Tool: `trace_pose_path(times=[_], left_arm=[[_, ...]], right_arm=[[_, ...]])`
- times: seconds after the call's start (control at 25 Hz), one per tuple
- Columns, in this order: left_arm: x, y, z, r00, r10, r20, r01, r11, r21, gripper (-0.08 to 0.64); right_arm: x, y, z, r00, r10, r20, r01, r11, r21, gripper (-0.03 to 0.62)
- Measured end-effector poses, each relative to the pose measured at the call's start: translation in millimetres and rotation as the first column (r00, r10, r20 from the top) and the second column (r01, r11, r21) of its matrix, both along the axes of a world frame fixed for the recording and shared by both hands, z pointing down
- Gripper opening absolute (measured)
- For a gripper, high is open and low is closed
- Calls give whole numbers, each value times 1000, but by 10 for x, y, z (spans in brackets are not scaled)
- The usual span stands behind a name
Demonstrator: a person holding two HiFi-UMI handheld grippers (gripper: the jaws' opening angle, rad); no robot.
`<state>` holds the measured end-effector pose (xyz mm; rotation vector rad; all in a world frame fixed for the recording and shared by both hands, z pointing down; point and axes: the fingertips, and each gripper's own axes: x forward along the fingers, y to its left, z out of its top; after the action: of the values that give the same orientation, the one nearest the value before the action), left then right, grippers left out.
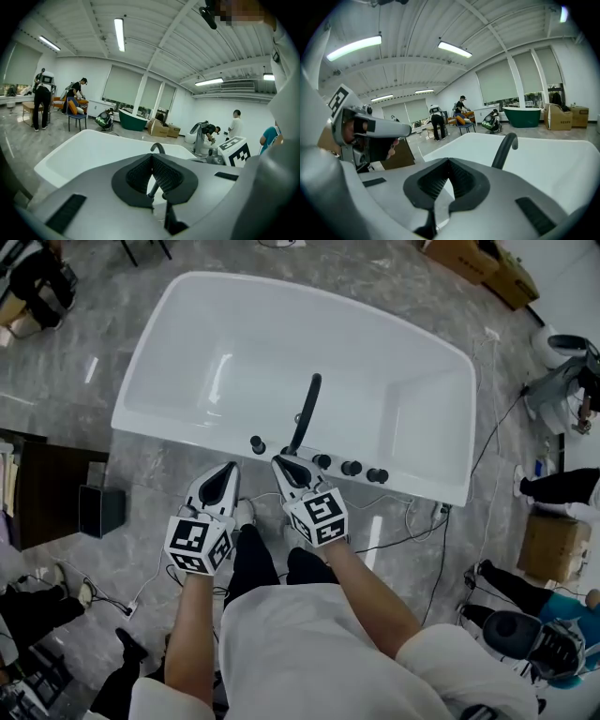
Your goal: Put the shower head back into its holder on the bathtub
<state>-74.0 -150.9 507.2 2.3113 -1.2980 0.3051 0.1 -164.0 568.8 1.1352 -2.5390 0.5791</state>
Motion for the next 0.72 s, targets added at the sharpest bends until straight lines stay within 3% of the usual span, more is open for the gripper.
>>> trace_pose_path(times=[0.32, 0.52, 0.72], left_arm=[[325, 167, -575, 995, -95, -4, 95, 994, 49, 11], [293, 410, -850, 990, -141, 6, 140, 985, 105, 11], [237, 586, -1058, 984, -176, 15, 172, 974, 146, 11]], right_arm=[[541, 134, -923, 991, -97, 95, 88, 991, 98, 18], [617, 252, -1359, 982, -115, 149, 93, 985, 142, 18], [651, 422, -1581, 977, -163, 138, 139, 976, 165, 18]])
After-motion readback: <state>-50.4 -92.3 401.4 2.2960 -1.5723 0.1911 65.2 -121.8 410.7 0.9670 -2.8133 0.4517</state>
